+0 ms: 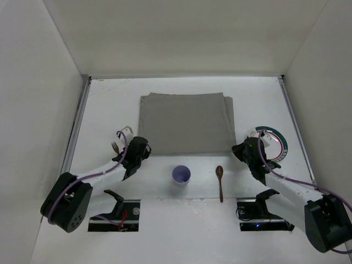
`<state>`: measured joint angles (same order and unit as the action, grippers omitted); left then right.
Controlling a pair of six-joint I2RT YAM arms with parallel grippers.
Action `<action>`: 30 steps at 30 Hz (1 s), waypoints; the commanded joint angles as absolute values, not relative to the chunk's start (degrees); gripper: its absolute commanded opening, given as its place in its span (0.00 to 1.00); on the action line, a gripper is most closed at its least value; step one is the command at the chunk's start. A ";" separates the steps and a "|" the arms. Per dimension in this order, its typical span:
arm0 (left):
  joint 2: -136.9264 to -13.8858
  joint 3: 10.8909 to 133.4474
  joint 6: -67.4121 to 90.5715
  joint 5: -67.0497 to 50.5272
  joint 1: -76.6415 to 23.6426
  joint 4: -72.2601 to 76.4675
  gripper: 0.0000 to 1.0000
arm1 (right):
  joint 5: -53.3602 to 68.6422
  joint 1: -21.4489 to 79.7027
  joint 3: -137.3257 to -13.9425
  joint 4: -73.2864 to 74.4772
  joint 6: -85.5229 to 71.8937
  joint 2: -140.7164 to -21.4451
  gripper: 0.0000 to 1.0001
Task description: Set the dinner table for one person
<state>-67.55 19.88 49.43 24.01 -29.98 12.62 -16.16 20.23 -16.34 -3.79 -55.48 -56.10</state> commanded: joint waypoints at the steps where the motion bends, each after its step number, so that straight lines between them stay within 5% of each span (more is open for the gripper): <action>1: -64.78 19.16 49.39 26.98 -30.36 7.48 0.06 | -19.07 19.82 -16.00 1.39 -55.54 -51.87 0.05; 15: -58.28 17.76 55.18 30.93 -35.37 -4.04 0.03 | -20.30 21.13 -15.29 12.39 -56.69 -42.18 0.06; 19: -57.83 16.79 57.83 32.78 -35.82 -4.83 0.05 | -21.00 22.45 -15.29 11.78 -58.01 -44.11 0.19; 24: -54.77 17.14 56.87 34.89 -36.95 -5.36 0.32 | -22.41 22.89 -16.43 11.51 -56.69 -44.92 0.49; 26: -51.17 17.14 56.25 35.24 -37.39 -5.97 0.47 | -23.02 22.81 -17.22 11.60 -55.99 -44.04 0.55; 30: -42.82 18.45 53.18 39.01 -39.76 -6.85 0.57 | -23.73 21.84 -19.59 12.13 -52.39 -42.90 0.62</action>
<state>-47.42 17.58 55.55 34.26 -38.30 -5.50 -21.34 22.44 -15.79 11.99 -55.27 -44.29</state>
